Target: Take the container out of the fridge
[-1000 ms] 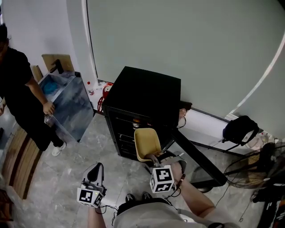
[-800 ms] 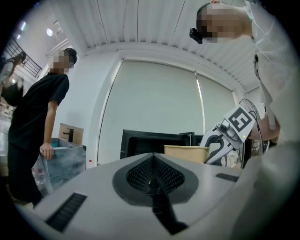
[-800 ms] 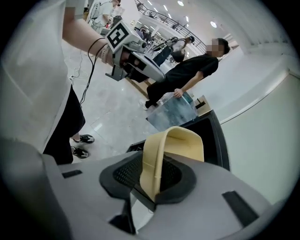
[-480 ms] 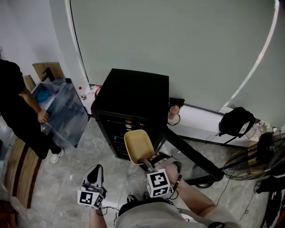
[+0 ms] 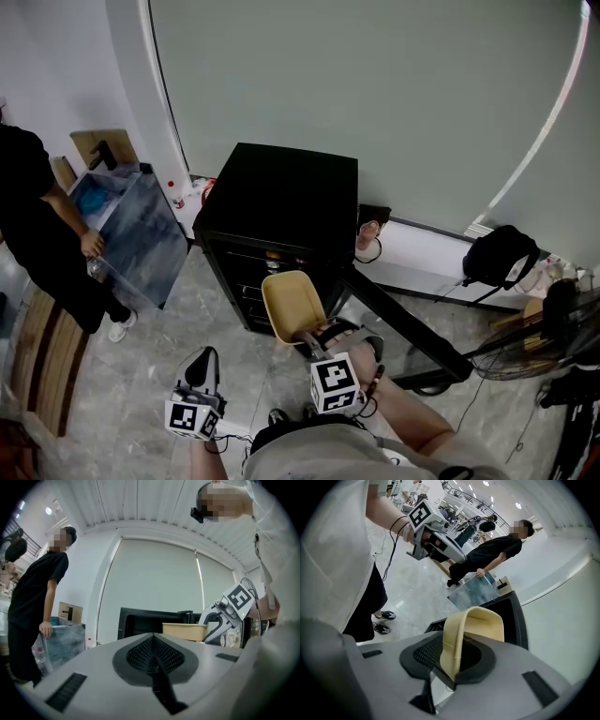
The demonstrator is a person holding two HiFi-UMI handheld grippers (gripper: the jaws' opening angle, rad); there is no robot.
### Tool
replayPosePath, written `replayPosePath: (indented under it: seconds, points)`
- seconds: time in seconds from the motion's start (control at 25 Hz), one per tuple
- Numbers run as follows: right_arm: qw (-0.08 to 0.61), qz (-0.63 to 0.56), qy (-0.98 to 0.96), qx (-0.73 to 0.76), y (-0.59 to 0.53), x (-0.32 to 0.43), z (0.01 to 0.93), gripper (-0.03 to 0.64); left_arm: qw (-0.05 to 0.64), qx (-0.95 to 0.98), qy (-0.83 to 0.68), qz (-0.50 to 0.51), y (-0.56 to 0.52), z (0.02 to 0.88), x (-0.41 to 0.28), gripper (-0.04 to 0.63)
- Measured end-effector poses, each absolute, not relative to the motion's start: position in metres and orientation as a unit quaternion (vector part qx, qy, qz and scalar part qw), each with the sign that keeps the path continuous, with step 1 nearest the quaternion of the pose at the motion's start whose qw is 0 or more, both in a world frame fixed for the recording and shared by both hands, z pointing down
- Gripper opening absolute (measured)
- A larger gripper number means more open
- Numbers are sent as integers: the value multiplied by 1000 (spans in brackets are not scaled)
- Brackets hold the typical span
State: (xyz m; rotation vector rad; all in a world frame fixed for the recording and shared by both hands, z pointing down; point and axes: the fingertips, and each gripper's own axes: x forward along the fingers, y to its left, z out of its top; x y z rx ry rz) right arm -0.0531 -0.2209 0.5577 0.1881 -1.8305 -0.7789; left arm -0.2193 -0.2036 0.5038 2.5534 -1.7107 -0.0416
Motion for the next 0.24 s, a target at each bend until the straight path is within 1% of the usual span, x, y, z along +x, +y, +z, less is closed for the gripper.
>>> replayPosePath:
  seconds: [0.24]
  points:
    - [537,-325,-774,76,-222,-55,555,84,35,830,-556,-15,-206,502,-219,6]
